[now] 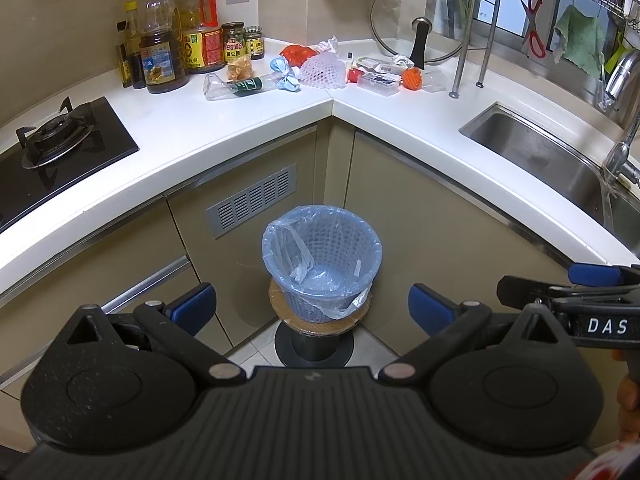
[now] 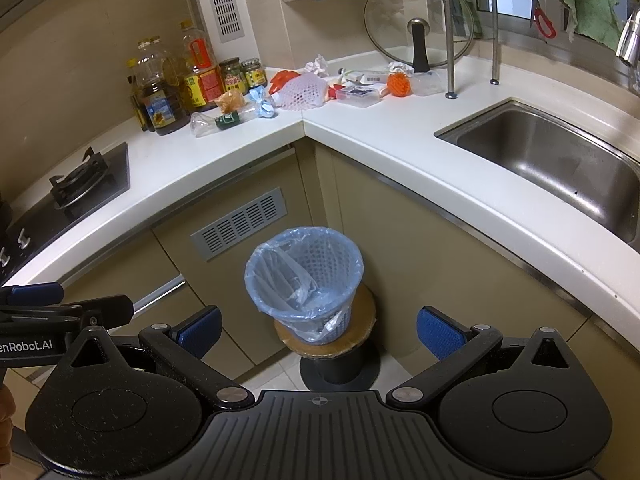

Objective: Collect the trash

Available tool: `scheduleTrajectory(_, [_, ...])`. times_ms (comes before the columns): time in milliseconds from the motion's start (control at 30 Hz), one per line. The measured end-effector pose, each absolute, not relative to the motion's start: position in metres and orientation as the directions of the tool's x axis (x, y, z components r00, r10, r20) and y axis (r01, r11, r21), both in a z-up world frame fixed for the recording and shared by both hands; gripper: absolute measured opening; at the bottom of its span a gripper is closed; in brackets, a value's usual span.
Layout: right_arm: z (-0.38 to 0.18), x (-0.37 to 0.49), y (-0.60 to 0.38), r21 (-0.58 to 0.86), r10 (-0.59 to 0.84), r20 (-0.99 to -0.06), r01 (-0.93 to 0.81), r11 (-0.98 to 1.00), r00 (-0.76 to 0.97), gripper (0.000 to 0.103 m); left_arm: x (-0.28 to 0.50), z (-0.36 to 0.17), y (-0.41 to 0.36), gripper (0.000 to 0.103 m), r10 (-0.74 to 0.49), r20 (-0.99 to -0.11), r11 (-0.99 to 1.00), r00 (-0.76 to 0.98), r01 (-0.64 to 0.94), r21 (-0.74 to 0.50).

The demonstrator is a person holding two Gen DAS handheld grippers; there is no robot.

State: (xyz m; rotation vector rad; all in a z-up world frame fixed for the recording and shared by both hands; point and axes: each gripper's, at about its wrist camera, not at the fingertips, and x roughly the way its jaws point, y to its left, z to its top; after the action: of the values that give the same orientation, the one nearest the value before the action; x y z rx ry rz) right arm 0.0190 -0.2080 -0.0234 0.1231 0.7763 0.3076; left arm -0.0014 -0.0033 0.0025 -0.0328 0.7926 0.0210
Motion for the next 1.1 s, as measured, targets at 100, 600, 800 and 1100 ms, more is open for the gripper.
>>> scheduleTrajectory(100, [-0.0222, 0.0199, -0.2087, 0.222, 0.316, -0.670, -0.226, 0.949, 0.672, 0.103, -0.0015, 0.0025, -0.0034, 0.102, 0.007, -0.712, 0.999, 0.702, -0.032, -0.022])
scheduleTrajectory(600, [-0.0216, 0.0191, -0.2067, 0.216, 0.317, -0.667, -0.232, 0.948, 0.674, 0.103, -0.0023, 0.0088, -0.0068, 0.102, 0.008, -0.709, 0.999, 0.706, -0.035, -0.023])
scheduleTrajectory(800, [-0.0217, 0.0190, -0.2063, 0.216, 0.318, -0.667, -0.234, 0.948, 0.674, 0.103, -0.0025, 0.0084, -0.0066, 0.102, 0.008, -0.708, 0.999, 0.706, -0.035, -0.023])
scheduleTrajectory(1100, [-0.0214, 0.0188, -0.2057, 0.214, 0.316, -0.667, -0.234, 0.949, 0.675, 0.103, -0.0025, 0.0087, -0.0072, 0.102, 0.008, -0.706, 0.999, 0.708, -0.035, -0.024])
